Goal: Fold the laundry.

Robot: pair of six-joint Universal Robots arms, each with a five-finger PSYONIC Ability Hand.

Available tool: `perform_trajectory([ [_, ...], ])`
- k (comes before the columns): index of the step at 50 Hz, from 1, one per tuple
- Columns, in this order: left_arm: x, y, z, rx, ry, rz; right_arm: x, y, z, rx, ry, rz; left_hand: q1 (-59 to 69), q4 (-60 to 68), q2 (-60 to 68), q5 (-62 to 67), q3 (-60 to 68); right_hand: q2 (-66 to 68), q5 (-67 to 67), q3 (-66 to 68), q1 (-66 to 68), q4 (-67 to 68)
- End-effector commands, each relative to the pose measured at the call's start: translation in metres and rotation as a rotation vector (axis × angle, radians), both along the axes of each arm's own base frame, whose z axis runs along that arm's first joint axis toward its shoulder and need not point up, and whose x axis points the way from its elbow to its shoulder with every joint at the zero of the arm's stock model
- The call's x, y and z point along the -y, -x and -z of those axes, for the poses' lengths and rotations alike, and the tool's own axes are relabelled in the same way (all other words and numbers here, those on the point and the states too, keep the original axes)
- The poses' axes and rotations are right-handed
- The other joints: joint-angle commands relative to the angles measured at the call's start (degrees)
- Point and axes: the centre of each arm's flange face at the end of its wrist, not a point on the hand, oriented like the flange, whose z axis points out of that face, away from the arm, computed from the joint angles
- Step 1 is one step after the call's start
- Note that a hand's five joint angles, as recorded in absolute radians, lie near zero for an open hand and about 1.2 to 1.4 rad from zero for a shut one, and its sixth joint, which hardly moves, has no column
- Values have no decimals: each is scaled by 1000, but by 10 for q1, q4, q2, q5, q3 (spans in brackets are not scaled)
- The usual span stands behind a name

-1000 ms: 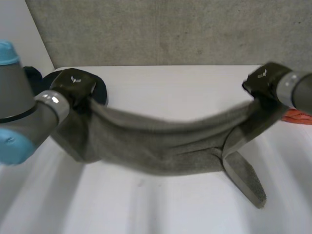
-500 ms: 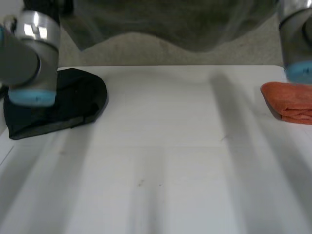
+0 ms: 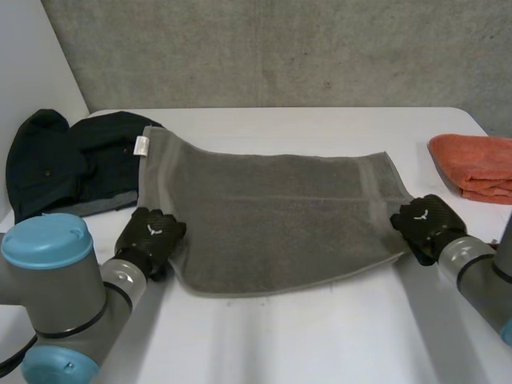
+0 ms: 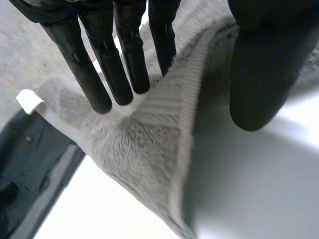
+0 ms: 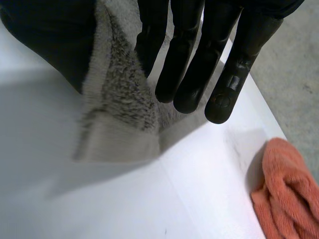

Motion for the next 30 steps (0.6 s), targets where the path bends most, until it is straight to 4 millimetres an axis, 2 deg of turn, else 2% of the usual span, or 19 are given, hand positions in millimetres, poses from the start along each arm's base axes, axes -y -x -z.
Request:
perform_trajectory([
  [1,7,-11,-9,1,-5,-40,6,16,-18,33,44,37,1,-21,-23,-19,-26,125,129,123,232,119],
  [5,19,-25,-10,-1,0,-98,9,22,-17,37,40,51,-14,-37,-38,-34,-41,125,129,123,232,119],
  [10,24,-35,-8,4,-13,-136,10,25,-17,39,39,61,-13,-35,-36,-33,-39,125,129,123,232,119],
  [23,25,-45,-13,-9,18,-168,8,25,-15,66,17,75,24,2,1,4,-2,125,129,123,232,119],
  [26,27,-47,-12,-11,24,-174,8,25,-15,66,19,76,92,69,68,71,65,125,129,123,232,119],
  [28,27,-48,-10,-9,18,-174,8,25,-15,65,19,76,306,284,282,286,279,125,129,123,232,119],
  [30,27,-48,-9,-7,14,-172,8,25,-15,64,19,79,438,415,414,417,411,125,129,123,232,119],
])
